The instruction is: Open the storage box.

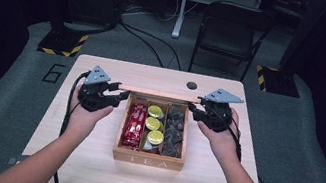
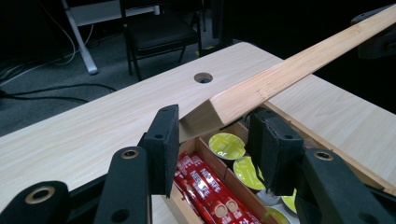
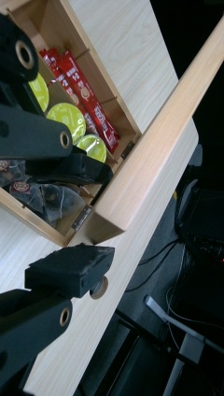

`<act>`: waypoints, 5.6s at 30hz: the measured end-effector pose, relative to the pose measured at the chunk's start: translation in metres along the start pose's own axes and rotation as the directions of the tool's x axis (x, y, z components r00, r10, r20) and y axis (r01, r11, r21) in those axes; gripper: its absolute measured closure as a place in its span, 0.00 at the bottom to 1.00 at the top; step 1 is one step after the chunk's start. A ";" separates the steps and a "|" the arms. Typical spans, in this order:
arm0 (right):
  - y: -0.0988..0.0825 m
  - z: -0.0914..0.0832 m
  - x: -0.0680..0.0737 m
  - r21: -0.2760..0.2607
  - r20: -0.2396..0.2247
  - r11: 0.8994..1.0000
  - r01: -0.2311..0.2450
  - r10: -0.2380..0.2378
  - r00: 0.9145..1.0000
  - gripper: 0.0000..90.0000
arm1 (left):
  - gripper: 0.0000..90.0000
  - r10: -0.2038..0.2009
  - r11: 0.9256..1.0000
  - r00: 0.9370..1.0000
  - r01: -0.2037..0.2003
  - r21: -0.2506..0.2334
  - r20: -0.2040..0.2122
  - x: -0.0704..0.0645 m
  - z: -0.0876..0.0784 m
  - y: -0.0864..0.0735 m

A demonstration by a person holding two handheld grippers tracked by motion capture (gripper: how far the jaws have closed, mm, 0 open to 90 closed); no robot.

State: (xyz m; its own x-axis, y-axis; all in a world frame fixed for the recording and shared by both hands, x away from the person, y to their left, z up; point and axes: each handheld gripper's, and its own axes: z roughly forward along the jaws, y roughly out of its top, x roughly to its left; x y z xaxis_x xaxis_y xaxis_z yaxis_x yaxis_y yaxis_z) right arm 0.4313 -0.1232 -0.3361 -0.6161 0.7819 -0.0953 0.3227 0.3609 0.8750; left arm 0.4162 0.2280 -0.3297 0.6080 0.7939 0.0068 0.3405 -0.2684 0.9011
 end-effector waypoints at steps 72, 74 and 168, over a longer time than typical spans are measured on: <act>0.021 0.069 -0.037 -0.026 0.095 0.994 -0.104 0.106 0.990 0.66 | 0.70 -0.130 0.990 0.988 0.125 -0.057 -0.085 0.047 0.075 0.015; 0.020 0.071 -0.038 -0.023 0.098 0.995 -0.101 0.103 0.990 0.66 | 0.70 -0.130 0.991 0.988 0.126 -0.047 -0.090 0.048 0.078 0.014; -0.018 0.119 -0.049 0.088 0.092 0.978 -0.188 0.180 0.979 0.68 | 0.69 -0.186 0.981 0.976 0.191 0.034 -0.112 0.056 0.120 -0.031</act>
State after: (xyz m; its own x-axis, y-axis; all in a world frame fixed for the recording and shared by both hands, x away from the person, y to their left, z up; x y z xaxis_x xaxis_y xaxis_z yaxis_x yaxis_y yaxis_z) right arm 0.5409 -0.1072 -0.4038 -0.4796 0.8773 0.0202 0.4946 0.2512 0.8320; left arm 0.5260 0.2155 -0.4096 0.4502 0.8859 -0.1124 0.4742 -0.1305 0.8707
